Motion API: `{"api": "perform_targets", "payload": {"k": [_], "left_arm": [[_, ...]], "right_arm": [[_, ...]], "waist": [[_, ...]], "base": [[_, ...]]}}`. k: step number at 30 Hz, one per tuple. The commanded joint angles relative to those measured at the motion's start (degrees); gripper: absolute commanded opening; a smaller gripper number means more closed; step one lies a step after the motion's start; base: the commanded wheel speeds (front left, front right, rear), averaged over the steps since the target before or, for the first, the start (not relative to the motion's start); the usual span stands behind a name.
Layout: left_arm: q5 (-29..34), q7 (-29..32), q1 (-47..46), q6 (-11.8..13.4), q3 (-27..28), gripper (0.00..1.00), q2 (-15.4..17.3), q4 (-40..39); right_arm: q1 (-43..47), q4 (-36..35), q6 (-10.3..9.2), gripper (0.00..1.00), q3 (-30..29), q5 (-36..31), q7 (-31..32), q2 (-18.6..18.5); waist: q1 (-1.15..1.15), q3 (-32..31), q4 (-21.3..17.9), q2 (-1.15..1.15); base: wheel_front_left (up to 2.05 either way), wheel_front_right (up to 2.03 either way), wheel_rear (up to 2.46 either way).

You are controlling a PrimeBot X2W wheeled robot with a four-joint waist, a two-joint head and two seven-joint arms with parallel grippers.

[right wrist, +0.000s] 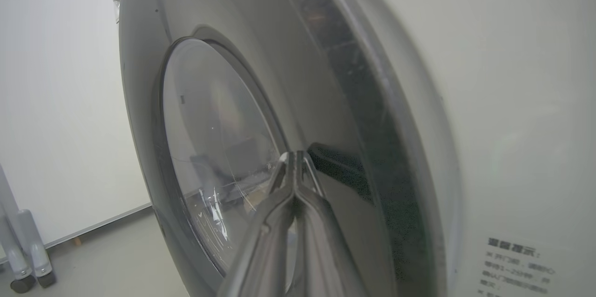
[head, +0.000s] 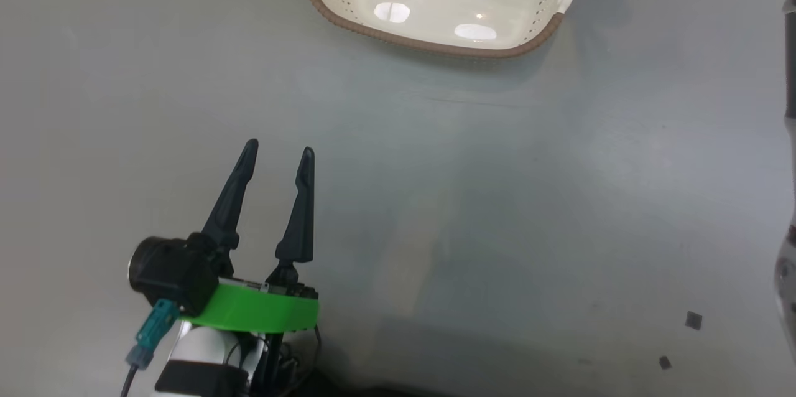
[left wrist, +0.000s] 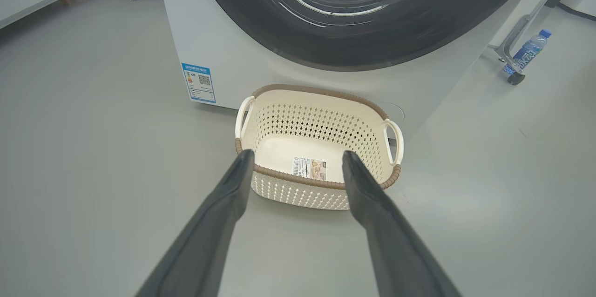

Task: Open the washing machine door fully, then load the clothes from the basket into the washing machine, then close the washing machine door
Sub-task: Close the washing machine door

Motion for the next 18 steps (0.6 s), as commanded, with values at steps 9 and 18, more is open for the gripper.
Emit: {"api": "perform_targets", "payload": {"k": [9,18], "left_arm": [[-1.23,-0.39,1.86,0.03,0.85,1.00,0.73,-2.68],[-1.95,-0.39,2.49,0.03,-0.12,1.00,0.73,-2.69]], "right_arm": [[-5.20,0.63,0.08,0.00,-1.63,-2.75,-0.27,-1.00],[-9.97,5.09,0.08,0.00,-3.74,-5.30,-0.27,-3.49]], "waist": [[0.00,0.88,2.60,0.00],[0.00,0.98,3.98,0.00]], "base": [[0.00,0.00,0.00],[0.00,0.00,0.00]]}}
